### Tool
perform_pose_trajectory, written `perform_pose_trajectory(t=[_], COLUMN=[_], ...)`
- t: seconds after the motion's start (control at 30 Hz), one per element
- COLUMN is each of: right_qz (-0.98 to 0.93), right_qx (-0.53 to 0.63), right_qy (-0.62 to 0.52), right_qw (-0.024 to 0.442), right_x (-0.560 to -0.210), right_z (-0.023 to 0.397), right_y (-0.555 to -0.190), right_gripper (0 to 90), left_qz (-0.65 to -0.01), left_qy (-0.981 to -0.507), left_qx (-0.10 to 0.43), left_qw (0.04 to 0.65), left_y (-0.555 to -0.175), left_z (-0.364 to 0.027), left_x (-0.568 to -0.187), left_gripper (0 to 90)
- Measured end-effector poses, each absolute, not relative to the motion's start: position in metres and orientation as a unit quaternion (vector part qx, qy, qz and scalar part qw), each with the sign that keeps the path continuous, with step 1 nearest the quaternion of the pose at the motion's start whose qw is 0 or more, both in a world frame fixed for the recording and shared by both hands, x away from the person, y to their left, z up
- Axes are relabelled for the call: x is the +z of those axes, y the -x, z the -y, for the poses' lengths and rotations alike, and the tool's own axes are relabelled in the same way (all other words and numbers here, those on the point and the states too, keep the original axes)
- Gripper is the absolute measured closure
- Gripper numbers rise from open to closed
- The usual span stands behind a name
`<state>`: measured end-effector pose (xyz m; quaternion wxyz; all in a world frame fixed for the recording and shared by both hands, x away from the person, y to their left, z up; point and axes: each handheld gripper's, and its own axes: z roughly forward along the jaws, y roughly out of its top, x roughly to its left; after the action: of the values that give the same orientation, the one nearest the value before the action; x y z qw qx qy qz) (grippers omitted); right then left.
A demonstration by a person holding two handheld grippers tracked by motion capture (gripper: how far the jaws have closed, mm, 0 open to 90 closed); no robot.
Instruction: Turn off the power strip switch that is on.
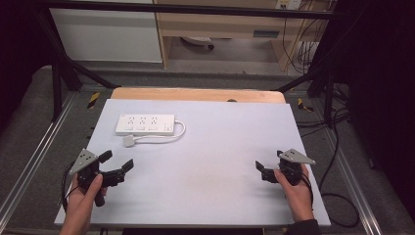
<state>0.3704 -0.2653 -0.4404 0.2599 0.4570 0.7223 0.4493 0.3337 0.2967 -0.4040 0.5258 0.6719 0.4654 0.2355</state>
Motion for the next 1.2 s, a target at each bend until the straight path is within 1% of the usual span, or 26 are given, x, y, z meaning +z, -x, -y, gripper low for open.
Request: perform_pose_trajectory(t=[0.43,0.73,0.9,1.07,1.2], right_qz=[-0.731,-0.73,-0.733,-0.737,-0.734], right_qx=[0.446,0.444,0.44,0.441,0.442], right_qy=[-0.447,-0.445,-0.447,-0.443,-0.447], right_qw=[0.26,0.267,0.266,0.258,0.257], right_x=[-0.441,-0.438,-0.44,-0.441,-0.441], right_z=[0.264,0.263,0.262,0.26,0.262], right_y=[-0.372,-0.37,-0.371,-0.373,-0.371], right_gripper=[4.6,4.1,3.9,4.0,3.8], left_qz=[-0.458,-0.446,-0.443,-0.45,-0.458], left_qy=[-0.662,-0.657,-0.654,-0.645,-0.637], left_qx=[0.248,0.243,0.24,0.246,0.249], left_qw=[0.539,0.557,0.564,0.567,0.567], left_y=[-0.328,-0.323,-0.323,-0.321,-0.326], left_z=[-0.298,-0.295,-0.293,-0.29,-0.289], left_x=[-0.397,-0.392,-0.389,-0.384,-0.377], left_gripper=[6.4,5.5,6.6,6.6,6.9])
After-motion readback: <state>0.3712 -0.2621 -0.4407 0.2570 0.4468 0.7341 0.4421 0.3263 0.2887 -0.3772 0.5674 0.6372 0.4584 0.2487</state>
